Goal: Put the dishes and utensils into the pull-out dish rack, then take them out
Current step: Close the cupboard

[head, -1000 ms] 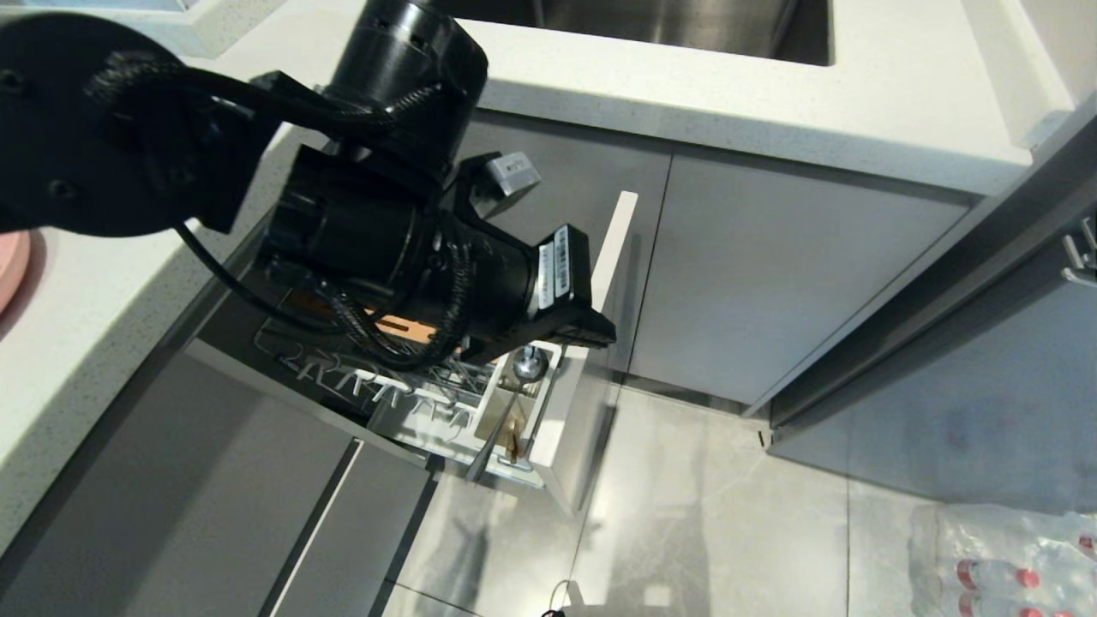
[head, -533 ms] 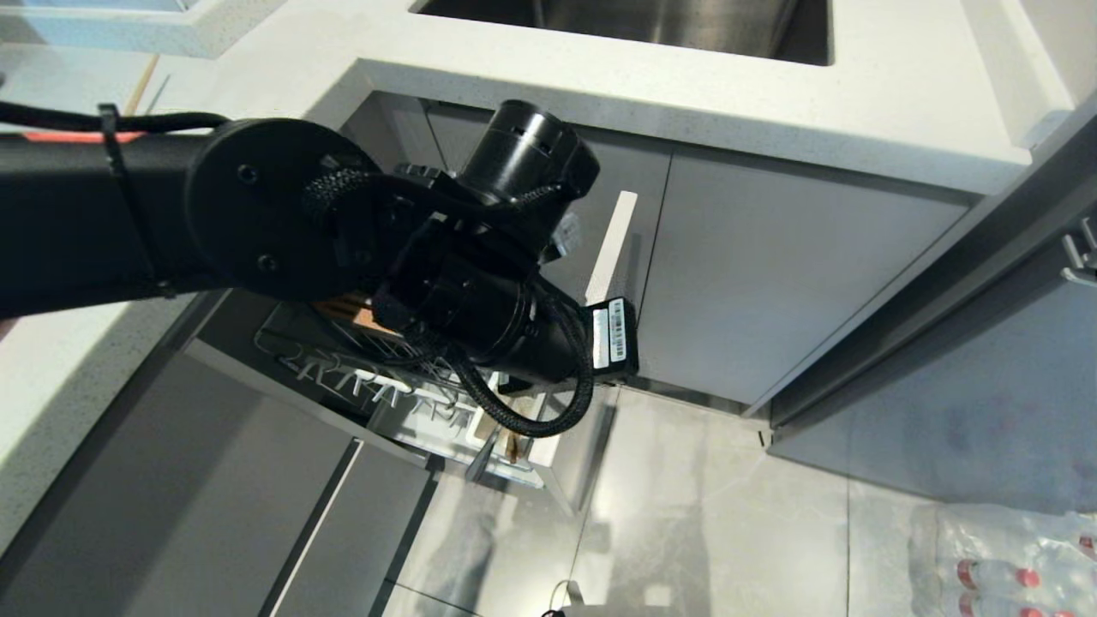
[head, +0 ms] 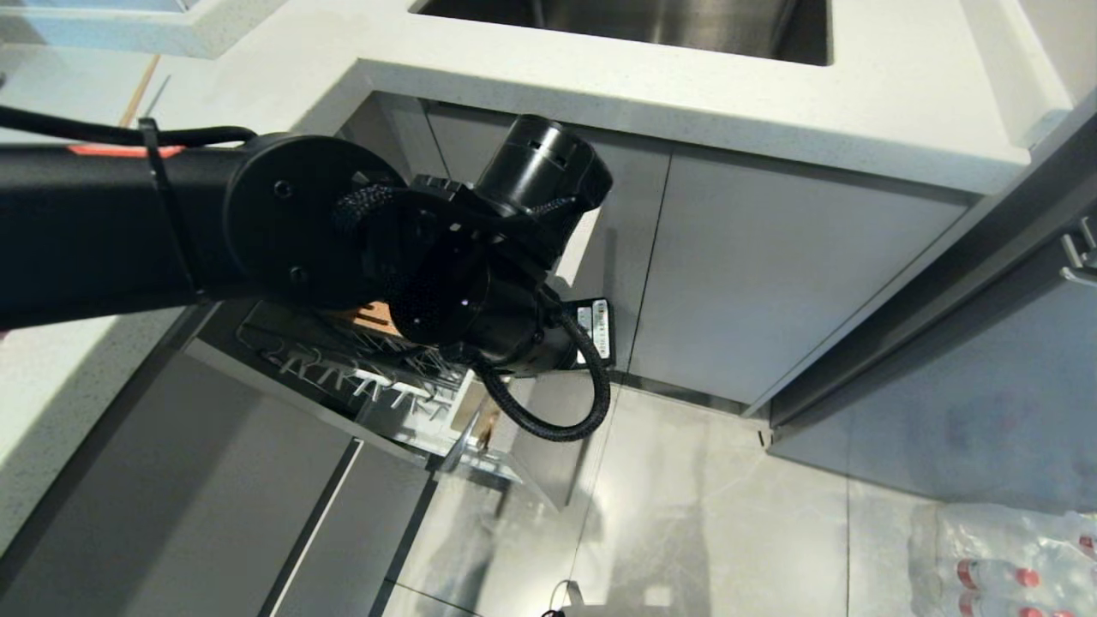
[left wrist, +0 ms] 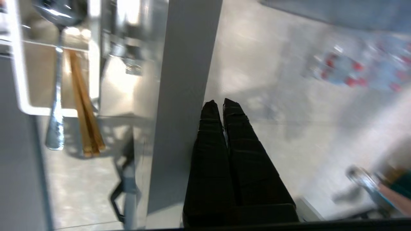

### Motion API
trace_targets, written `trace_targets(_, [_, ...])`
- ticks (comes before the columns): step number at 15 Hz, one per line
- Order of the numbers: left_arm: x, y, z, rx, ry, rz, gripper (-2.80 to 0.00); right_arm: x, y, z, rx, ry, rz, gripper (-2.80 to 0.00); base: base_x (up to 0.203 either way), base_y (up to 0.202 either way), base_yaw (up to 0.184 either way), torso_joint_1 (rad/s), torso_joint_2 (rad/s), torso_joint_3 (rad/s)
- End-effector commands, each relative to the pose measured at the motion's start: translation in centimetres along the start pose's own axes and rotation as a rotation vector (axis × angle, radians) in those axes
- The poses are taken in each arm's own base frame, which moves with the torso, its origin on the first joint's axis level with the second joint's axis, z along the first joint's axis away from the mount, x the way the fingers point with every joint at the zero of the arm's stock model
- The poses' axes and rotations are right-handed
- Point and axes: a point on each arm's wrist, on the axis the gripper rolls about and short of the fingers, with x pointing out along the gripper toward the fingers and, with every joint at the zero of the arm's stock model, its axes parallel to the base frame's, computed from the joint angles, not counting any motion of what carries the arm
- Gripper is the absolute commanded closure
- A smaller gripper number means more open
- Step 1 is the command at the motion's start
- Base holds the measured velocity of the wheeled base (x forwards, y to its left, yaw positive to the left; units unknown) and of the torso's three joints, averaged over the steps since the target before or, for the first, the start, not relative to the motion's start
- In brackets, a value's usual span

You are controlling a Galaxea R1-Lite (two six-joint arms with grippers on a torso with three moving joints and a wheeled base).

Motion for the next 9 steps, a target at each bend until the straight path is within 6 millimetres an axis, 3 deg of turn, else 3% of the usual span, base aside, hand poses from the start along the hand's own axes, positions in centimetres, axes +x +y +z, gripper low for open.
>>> trace_targets(1, [-0.1, 0.0, 0.0, 0.0, -0.016, 0.025, 0.0, 0.0, 0.0, 0.0, 0.0, 0.0, 0.001, 0.0, 0.0, 0.0, 0.0, 0.0, 0.0, 0.0])
trace_targets(9, [0.0, 1.3, 0.8, 0.03, -0.156, 0.288, 0.0, 0.0, 0.0, 0.0, 0.0, 0.001, 0.0, 0.0, 0.0, 0.0, 0.0, 0.0, 0.0, 0.0])
